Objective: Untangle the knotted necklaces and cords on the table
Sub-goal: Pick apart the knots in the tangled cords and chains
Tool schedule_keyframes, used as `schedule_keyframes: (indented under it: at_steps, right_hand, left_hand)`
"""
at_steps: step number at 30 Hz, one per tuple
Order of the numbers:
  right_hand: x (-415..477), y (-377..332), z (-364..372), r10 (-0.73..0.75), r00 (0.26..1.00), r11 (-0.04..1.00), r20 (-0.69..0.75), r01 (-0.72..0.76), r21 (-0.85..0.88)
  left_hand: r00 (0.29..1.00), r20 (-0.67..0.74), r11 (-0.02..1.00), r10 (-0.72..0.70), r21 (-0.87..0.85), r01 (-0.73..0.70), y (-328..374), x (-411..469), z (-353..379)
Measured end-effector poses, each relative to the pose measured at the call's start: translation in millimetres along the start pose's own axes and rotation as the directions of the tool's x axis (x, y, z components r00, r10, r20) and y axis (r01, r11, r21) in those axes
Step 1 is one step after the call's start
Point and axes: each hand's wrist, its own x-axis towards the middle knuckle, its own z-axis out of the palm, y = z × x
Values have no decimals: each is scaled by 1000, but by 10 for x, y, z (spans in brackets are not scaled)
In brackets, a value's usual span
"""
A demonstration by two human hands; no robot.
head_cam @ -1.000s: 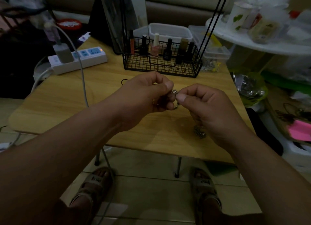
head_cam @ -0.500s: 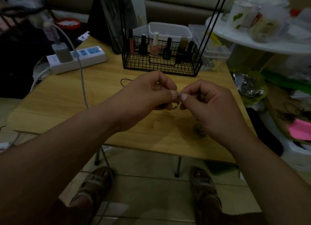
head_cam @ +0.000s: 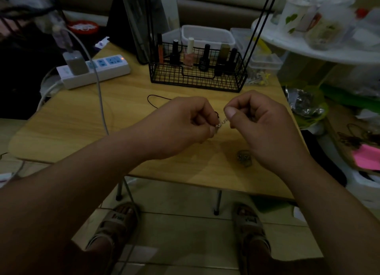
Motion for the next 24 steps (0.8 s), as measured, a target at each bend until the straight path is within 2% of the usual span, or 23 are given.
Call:
schedule_keyframes:
  at_steps: [3, 6, 10, 14, 20, 24]
  right_hand:
    - [-1, 20, -4, 12, 1000, 1000, -4, -12, -23]
    - [-20, 49, 26, 57, 997, 996, -55, -61, -58]
    - [-63, 30, 13, 59, 989, 979, -139, -84, -186]
    - [-110, -26, 60, 148, 989, 989, 12, -147, -31]
    - [-72, -13, 54, 178, 981, 983, 72, -176, -44]
    - [-82, -14, 29, 194, 977, 981, 91, -191, -42]
  left_hand:
    - [997, 14, 977, -79, -196, 80, 9, -3, 44]
    - [983, 42, 890, -179, -420, 180, 0, 15, 93]
    - [971, 61, 784, -230, -580, 222, -28, 42, 113]
    - [974, 32, 788, -225, -582, 202, -34, 40, 143]
    - [980, -62, 894, -188, -425, 145, -41, 34, 160]
    - [984, -88, 919, -157, -377, 113, -41, 25, 172]
